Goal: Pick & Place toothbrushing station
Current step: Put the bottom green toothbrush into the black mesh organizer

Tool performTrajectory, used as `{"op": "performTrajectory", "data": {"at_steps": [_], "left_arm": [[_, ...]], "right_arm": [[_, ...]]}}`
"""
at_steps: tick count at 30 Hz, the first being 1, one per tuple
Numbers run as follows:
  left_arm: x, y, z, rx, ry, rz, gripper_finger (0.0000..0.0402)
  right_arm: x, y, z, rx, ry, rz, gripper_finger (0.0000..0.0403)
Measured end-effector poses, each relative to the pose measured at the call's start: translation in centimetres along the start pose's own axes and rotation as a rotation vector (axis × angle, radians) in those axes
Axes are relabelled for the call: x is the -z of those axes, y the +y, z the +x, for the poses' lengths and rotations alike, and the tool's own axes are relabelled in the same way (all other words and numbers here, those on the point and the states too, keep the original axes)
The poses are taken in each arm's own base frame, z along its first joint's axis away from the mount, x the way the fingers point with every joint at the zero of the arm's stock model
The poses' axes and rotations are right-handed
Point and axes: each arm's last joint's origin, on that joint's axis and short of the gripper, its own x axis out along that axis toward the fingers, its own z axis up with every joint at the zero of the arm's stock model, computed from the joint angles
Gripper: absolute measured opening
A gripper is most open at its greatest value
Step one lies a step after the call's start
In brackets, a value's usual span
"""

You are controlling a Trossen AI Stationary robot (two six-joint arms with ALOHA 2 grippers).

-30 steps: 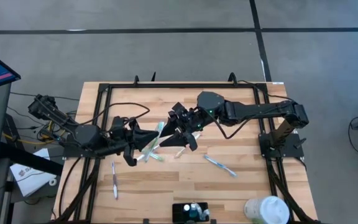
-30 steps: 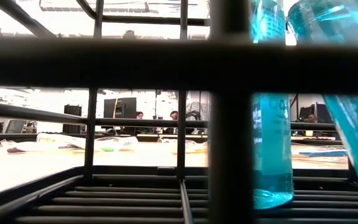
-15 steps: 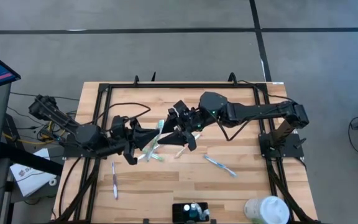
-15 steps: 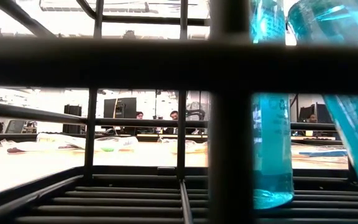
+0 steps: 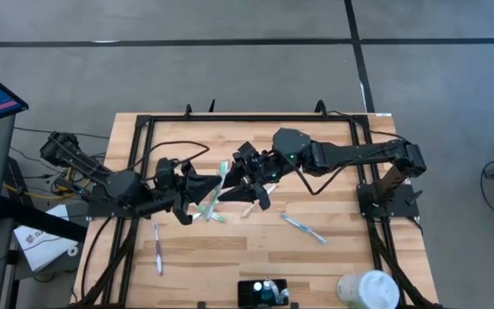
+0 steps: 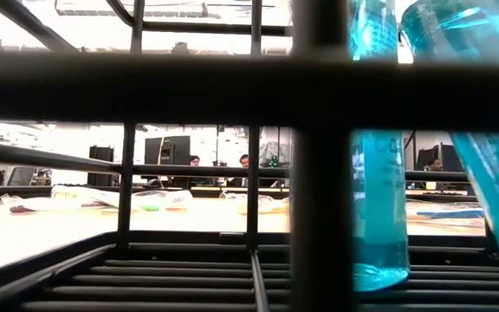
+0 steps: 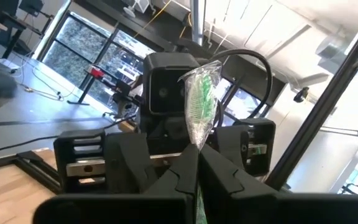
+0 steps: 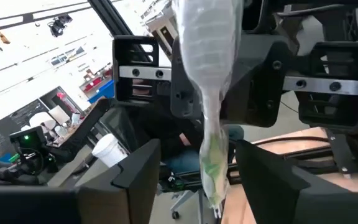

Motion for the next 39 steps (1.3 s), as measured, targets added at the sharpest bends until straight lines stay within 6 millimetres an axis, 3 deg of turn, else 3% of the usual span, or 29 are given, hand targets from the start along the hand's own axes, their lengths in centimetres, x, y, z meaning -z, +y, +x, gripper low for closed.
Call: {"op": "performTrajectory", "data": {"at_steps": [16, 28, 35, 39], "left_arm": [[0.25, 0.01, 0.12, 0.012, 0.011, -0.003, 0.0000], [0.28, -0.02, 0.12, 0.022, 0.016, -0.003, 0.0000], [0.30, -0.02, 0.11, 0.023, 0.018, 0.013, 0.0009], [0.30, -0.17, -0.05, 0.031, 0.022, 0.011, 0.0046]], "right_arm": [[-0.09, 0.06, 0.00, -0.006, -0.009, 0.019, 0.0132], [-0.10, 0.06, 0.00, -0.006, -0.009, 0.022, 0.0021], [0.00, 0.00, -0.01, 0.001, 0.002, 0.035, 0.0031], [0.25, -0.15, -0.02, 0.017, 0.026, 0.053, 0.0031]]}}
